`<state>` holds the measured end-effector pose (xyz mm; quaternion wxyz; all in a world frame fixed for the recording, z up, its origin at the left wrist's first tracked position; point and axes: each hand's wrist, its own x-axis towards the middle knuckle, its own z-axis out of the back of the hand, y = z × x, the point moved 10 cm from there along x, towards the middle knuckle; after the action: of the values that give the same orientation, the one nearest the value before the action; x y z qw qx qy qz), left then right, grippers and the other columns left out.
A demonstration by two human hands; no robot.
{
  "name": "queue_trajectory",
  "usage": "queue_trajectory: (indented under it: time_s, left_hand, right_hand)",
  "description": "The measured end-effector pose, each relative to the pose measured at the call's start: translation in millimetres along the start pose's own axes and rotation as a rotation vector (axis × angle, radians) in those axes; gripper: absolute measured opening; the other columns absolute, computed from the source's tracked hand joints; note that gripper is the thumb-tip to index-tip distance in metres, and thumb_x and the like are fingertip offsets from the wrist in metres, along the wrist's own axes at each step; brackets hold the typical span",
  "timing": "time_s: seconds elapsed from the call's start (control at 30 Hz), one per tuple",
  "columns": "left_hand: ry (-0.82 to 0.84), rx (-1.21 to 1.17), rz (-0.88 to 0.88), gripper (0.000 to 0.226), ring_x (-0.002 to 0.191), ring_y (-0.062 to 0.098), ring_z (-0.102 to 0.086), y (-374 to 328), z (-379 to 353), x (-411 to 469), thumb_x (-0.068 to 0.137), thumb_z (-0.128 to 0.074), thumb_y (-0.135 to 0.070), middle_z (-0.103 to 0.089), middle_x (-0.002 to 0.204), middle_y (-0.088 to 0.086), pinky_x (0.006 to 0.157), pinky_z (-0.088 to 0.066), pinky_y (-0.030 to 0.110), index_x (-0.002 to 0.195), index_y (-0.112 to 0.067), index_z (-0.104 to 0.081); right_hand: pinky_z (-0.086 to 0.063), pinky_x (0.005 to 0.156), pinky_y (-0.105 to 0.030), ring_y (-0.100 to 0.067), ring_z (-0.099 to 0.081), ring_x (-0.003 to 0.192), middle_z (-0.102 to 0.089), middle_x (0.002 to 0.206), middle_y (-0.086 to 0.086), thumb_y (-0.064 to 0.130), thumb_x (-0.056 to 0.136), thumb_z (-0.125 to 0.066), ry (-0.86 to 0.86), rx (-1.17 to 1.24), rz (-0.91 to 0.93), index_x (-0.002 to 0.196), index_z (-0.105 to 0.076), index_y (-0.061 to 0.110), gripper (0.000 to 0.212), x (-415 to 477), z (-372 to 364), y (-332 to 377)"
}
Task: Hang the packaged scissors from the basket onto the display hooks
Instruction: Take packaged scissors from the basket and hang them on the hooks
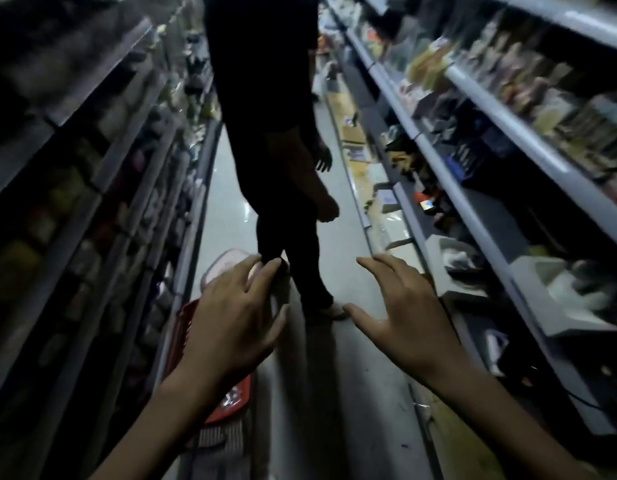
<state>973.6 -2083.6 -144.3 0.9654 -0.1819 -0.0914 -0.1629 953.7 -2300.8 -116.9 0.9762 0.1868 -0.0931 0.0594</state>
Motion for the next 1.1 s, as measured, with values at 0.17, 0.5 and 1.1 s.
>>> queue_trajectory:
  time_s: [0.17, 0.5, 1.1]
  left_hand:
    - [0.067, 0.036, 0.23, 0.068, 0.123, 0.031, -0.057, 98.5, -25.9, -34.9, 0.085, -0.053, -0.055, -0.053, 0.142, 0.007, 0.098, -0.049, 0.046, 0.145, -0.025, -0.048]
    - [0.182, 0.083, 0.737, 0.07, 0.117, 0.032, -0.061, 238.9, -116.3, -90.1, 0.083, -0.047, -0.058, -0.055, 0.139, 0.008, 0.092, -0.052, 0.046, 0.142, -0.021, -0.053]
    - [0.642, -0.2, 1.163, 0.073, 0.125, 0.038, -0.053, 394.8, -498.0, -181.7, 0.093, -0.054, -0.052, -0.046, 0.142, 0.013, 0.092, -0.049, 0.047, 0.153, -0.018, -0.03]
  right_hand:
    - [-0.048, 0.104, -0.046, -0.027, -0.054, 0.128, -0.056, 0.139, -0.004, 0.059, 0.081, -0.058, 0.222, 0.016, 0.097, 0.141, -0.055, 0.021, 0.07, 37.7, -99.7, 37.9]
    - [-0.049, 0.102, -0.044, -0.025, -0.058, 0.124, -0.06, 0.137, -0.002, 0.059, 0.079, -0.061, 0.644, -0.064, 0.397, 0.142, -0.055, 0.023, 0.073, 104.0, -293.5, 64.5]
    - [-0.05, 0.093, -0.043, -0.034, -0.059, 0.116, -0.059, 0.127, -0.011, 0.048, 0.088, -0.062, 1.224, -0.202, 0.416, 0.132, -0.054, 0.02, 0.053, 65.2, -709.2, 26.5]
